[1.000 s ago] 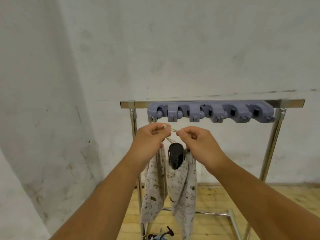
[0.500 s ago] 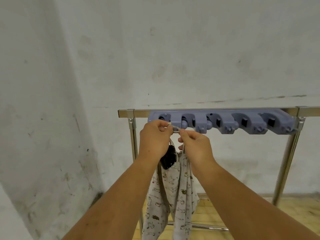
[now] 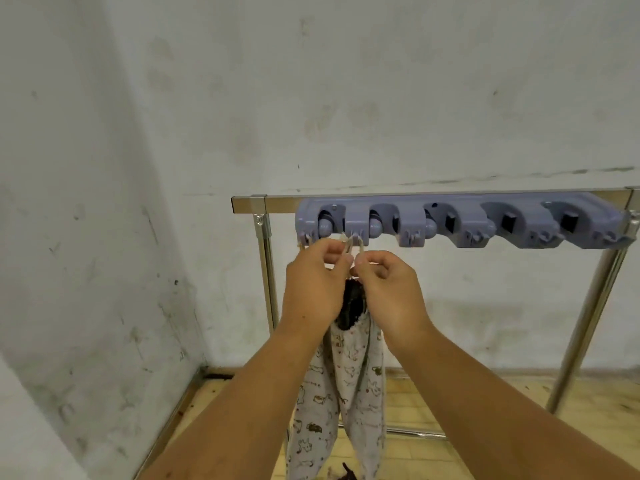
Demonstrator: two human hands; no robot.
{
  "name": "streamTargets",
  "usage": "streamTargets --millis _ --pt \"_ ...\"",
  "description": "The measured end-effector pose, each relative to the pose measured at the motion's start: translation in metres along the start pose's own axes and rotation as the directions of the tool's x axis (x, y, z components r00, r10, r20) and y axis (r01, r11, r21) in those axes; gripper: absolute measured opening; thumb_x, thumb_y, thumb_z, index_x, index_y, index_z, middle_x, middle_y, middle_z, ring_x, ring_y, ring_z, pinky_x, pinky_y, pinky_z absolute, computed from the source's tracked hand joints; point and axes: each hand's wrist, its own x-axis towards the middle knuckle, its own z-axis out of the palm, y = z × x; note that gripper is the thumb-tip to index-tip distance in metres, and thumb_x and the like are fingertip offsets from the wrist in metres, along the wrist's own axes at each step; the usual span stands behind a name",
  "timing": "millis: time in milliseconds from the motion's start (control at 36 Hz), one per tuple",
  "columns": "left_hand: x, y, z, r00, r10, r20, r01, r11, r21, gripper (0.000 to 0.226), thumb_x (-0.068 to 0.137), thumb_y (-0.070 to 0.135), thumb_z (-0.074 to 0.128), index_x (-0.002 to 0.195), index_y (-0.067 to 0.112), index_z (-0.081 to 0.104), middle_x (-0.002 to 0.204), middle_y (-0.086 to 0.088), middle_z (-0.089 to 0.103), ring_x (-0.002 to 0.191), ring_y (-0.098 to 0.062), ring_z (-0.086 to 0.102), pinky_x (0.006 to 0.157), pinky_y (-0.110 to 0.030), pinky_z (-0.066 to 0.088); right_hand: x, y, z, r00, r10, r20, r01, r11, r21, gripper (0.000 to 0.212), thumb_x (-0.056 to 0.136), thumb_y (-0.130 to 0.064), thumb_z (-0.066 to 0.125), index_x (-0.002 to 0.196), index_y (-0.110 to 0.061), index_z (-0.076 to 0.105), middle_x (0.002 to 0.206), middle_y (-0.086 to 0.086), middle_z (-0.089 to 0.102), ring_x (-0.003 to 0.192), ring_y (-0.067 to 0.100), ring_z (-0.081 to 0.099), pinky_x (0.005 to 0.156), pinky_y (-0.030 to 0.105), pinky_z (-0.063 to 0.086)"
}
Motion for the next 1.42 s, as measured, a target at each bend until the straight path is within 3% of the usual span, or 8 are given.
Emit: streamTargets --millis 278,444,611,750,944,1056,1250,1417 --pt "-0.049 -0.036 -0.002 0.979 -0.204 -0.024 0.192 0.951 -0.244 0.012 0.102 0.035 0.060 0.107 0.035 0.071 0.096 0.020 0.072 0.097 0.004 0.067 0.091 -0.025 0.058 -0.018 0.039 -0.016 0.994 -0.004 -0.108 0.004 1.000 0.003 0.009 0.095 -0.033 0.072 0.096 -0.024 0.071 0.093 -0.009 0.073 0.090 0.006 0.069 0.079 0.023 0.054" --pt "-0.105 -0.063 0.012 0.934 -0.358 -0.004 0.332 0.868 -0.368 0.032 0.106 0.051 0.042 0.100 0.039 0.071 0.093 0.012 0.075 0.089 -0.007 0.072 0.081 -0.033 0.060 -0.052 0.102 -0.039 0.989 0.127 -0.075 -0.135 0.983 -0.128 0.018 0.095 -0.035 0.069 0.085 -0.020 0.067 0.082 -0.004 0.070 0.080 0.014 0.066 0.069 0.028 0.051" --pt "-0.162 -0.126 0.042 0.852 -0.475 0.220 0.505 0.856 -0.107 0.030 0.106 0.042 0.047 0.094 0.026 0.070 0.083 0.005 0.071 0.077 -0.009 0.068 0.076 -0.036 0.058 -0.079 0.185 -0.062 0.972 0.234 -0.005 -0.224 0.923 -0.313 0.022 0.092 -0.044 0.071 0.080 -0.027 0.067 0.085 -0.005 0.069 0.078 0.015 0.065 0.064 0.024 0.045" --pt "-0.202 -0.174 0.067 0.762 -0.448 0.467 0.422 0.891 0.165 0.022 0.106 0.026 0.052 0.088 0.025 0.064 0.083 0.009 0.069 0.073 0.004 0.064 0.062 -0.009 0.046 -0.097 0.247 -0.092 0.937 0.343 0.068 -0.270 0.835 -0.479 0.018 0.092 -0.039 0.072 0.079 -0.027 0.067 0.087 -0.008 0.067 0.076 0.012 0.061 0.069 0.027 0.046" --pt "-0.246 -0.260 0.116 0.542 -0.450 0.710 0.254 0.893 0.371 0.021 0.107 0.029 0.050 0.117 0.031 0.068 0.105 0.009 0.071 0.087 -0.003 0.063 0.071 -0.015 0.048 -0.116 0.320 -0.128 0.881 0.434 0.189 -0.188 0.687 -0.702 0.014 0.096 -0.040 0.068 0.089 -0.027 0.067 0.096 -0.014 0.063 0.084 0.002 0.060 0.064 0.008 0.037" --pt "-0.268 -0.317 0.139 0.489 -0.510 0.708 0.206 0.856 0.474 0.021 0.106 0.032 0.052 0.119 0.029 0.068 0.107 0.005 0.073 0.090 -0.008 0.066 0.078 -0.023 0.054 -0.127 0.368 -0.143 0.828 0.512 0.229 -0.191 0.641 -0.743 0.014 0.096 -0.040 0.067 0.094 -0.027 0.067 0.099 -0.013 0.062 0.086 0.003 0.059 0.067 0.011 0.039" --pt "-0.315 -0.414 0.165 0.437 -0.634 0.638 0.240 0.766 0.597 0.015 0.102 0.021 0.055 0.110 0.026 0.067 0.097 -0.010 0.072 0.067 -0.025 0.063 0.048 -0.019 0.043 -0.147 0.453 -0.162 0.763 0.597 0.248 -0.241 0.619 -0.748 0.010 0.097 -0.037 0.066 0.096 -0.027 0.067 0.096 -0.015 0.063 0.086 0.006 0.060 0.074 0.018 0.047" --pt "-0.344 -0.474 0.192 0.369 -0.666 0.648 0.201 0.738 0.644 0.026 0.102 0.023 0.057 0.127 0.020 0.062 0.124 -0.006 0.057 0.107 -0.024 0.059 0.083 -0.029 0.043 -0.179 0.524 -0.181 0.715 0.662 0.224 -0.280 0.565 -0.776 0.009 0.097 -0.038 0.066 0.093 -0.030 0.064 0.092 -0.014 0.062 0.082 0.006 0.061 0.065 0.013 0.042"
